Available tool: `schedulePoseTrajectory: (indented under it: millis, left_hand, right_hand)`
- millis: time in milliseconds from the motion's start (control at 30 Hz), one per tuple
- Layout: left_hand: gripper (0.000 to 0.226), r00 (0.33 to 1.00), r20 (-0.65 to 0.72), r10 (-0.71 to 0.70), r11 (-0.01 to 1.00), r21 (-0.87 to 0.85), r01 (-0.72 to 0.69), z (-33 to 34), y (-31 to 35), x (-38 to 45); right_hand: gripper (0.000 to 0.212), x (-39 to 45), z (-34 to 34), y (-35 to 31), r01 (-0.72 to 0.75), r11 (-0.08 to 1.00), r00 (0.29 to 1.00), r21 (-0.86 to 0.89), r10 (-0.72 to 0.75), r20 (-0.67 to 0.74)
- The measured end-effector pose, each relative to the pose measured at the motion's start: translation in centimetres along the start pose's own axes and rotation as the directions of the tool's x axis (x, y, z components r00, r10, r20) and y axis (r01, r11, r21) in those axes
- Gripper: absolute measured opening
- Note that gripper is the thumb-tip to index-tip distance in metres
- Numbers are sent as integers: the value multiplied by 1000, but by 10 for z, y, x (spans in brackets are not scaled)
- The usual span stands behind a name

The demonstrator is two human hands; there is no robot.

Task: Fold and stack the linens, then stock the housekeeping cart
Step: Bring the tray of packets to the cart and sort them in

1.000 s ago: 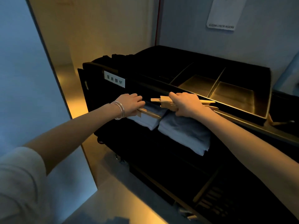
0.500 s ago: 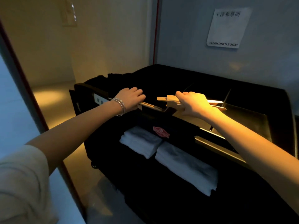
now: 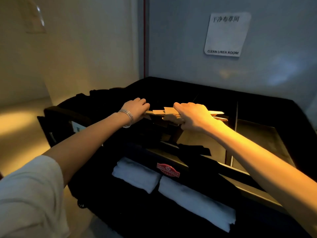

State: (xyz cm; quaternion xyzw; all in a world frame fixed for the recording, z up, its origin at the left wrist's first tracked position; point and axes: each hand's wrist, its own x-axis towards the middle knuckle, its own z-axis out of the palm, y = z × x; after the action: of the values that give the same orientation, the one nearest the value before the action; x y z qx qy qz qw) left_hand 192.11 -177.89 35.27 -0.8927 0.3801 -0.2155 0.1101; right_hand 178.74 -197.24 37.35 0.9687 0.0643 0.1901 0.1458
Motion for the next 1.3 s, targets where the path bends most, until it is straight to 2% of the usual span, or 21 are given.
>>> schedulePoseTrajectory:
  millis: [167, 267, 433, 533, 600, 700, 867, 1000, 1200, 1300]
  left_hand:
    - [39, 999, 42, 2, 973, -230, 8, 10, -16, 40]
    - [49, 995, 85, 47, 976, -216, -27, 17, -30, 53]
    - [84, 975, 207, 75, 979, -201, -33, 21, -70, 40]
    - [76, 966, 254, 41, 986, -166, 2, 28, -94, 26]
    - [65, 964, 266, 4, 987, -154, 39, 32, -109, 18]
    - [52, 970, 237, -49, 983, -160, 89, 36, -120, 9]
    - [42, 997, 79, -25, 983, -182, 39, 31, -105, 5]
    - [39, 1000, 9, 29, 978, -205, -26, 23, -85, 8]
    - [38, 999, -42, 30, 946, -321, -42, 9, -69, 11]
    - [42, 992, -84, 91, 951, -289, -112, 6, -53, 12]
  right_hand:
    - [52, 28, 0, -19, 10, 1000, 1000, -27, -10, 13]
    - [54, 46, 6, -33, 34, 999, 999, -8, -34, 33]
    - [59, 72, 19, -56, 68, 996, 996, 56, -71, 60]
    - [62, 81, 31, -63, 78, 994, 992, 78, -85, 90]
    - [78, 86, 38, -64, 83, 994, 985, 73, -93, 145]
    - [107, 92, 43, -66, 76, 992, 964, 100, -98, 246]
    - [119, 97, 43, -68, 23, 978, 945, 207, -89, 314]
    - [122, 99, 38, -68, -22, 976, 953, 215, -44, 299]
    - [117, 87, 23, -60, -140, 967, 953, 213, 74, 292]
    - [109, 70, 22, -50, -205, 967, 954, 153, 162, 253]
